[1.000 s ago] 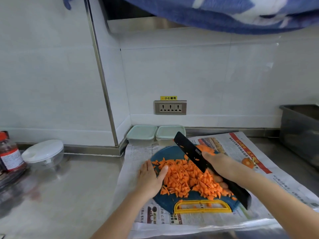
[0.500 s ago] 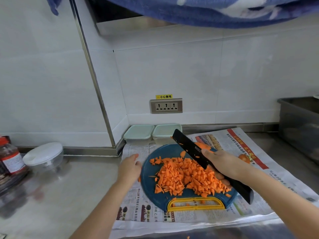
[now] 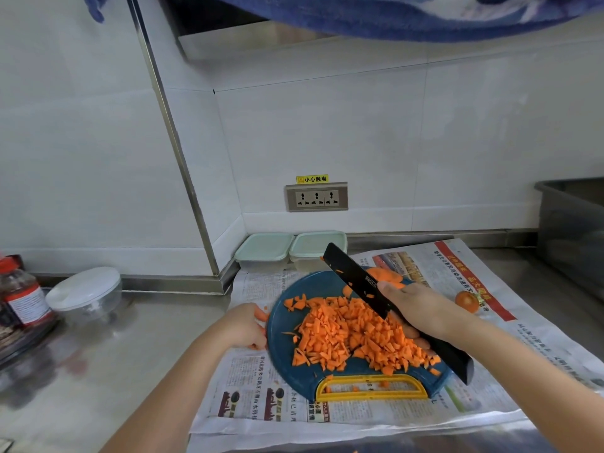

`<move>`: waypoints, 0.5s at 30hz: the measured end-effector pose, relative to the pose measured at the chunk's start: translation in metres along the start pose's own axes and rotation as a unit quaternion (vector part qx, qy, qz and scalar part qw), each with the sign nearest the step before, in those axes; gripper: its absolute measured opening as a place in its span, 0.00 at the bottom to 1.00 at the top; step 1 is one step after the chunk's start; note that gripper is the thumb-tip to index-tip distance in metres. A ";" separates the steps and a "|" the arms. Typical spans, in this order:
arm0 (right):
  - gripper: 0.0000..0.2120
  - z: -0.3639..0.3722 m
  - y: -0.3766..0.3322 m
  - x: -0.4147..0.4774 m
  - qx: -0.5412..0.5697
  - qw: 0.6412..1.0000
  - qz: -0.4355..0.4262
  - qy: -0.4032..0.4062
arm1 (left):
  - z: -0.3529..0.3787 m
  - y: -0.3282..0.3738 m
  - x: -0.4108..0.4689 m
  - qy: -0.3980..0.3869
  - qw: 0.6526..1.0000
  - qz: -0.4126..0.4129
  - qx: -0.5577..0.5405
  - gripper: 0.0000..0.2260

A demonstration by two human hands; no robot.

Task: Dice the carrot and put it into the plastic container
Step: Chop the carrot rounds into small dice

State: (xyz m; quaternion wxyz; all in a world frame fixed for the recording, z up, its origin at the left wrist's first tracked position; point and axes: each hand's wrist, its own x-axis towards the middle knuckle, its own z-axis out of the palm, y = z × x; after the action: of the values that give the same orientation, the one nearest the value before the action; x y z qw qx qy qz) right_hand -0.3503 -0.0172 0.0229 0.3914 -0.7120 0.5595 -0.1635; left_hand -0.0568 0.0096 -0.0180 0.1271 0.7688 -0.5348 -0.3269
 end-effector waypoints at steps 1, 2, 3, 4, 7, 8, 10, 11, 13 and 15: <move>0.29 0.000 0.000 0.000 0.001 1.000 -0.001 -0.001 | 0.000 0.002 -0.001 -0.004 1.000 -0.001 0.013 0.21; 0.29 0.000 0.000 0.000 0.000 1.000 -0.002 0.000 | 0.001 0.004 -0.003 -0.008 1.000 -0.001 0.029 0.19; 0.29 0.000 0.001 0.000 -0.002 1.000 -0.003 0.002 | 0.001 0.006 -0.004 -0.008 0.999 -0.003 0.046 0.16; 0.29 0.000 0.002 0.001 -0.003 1.000 -0.004 0.002 | 0.000 0.007 -0.006 -0.002 0.998 -0.004 0.061 0.13; 0.29 -0.001 0.004 0.000 0.008 1.000 -0.003 0.000 | 0.002 0.008 -0.006 0.047 0.998 0.008 0.047 0.10; 0.29 -0.002 0.004 -0.001 0.008 1.000 -0.001 0.002 | 0.003 0.009 -0.004 0.072 0.997 0.028 0.026 0.11; 0.28 -0.005 0.003 -0.003 0.000 1.000 0.003 0.014 | 0.005 0.013 0.000 0.104 0.991 0.087 -0.021 0.12; 0.28 -0.006 0.003 -0.003 -0.001 1.000 0.004 0.017 | 0.007 0.017 0.001 0.113 0.987 0.113 -0.032 0.11; 0.28 -0.007 0.003 -0.005 0.006 1.000 0.004 0.011 | 0.010 0.025 0.005 0.143 0.980 0.137 -0.016 0.11; 0.28 -0.008 0.003 -0.005 0.007 1.000 0.005 0.007 | 0.014 0.030 0.011 0.175 0.976 0.129 0.010 0.14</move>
State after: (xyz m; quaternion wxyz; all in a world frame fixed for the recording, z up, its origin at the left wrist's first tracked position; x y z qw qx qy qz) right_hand -0.3595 -0.0156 0.0275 0.3937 -0.7053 0.5645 -0.1701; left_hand -0.0857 -0.0102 -0.0162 0.2520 0.7396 -0.6025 -0.1630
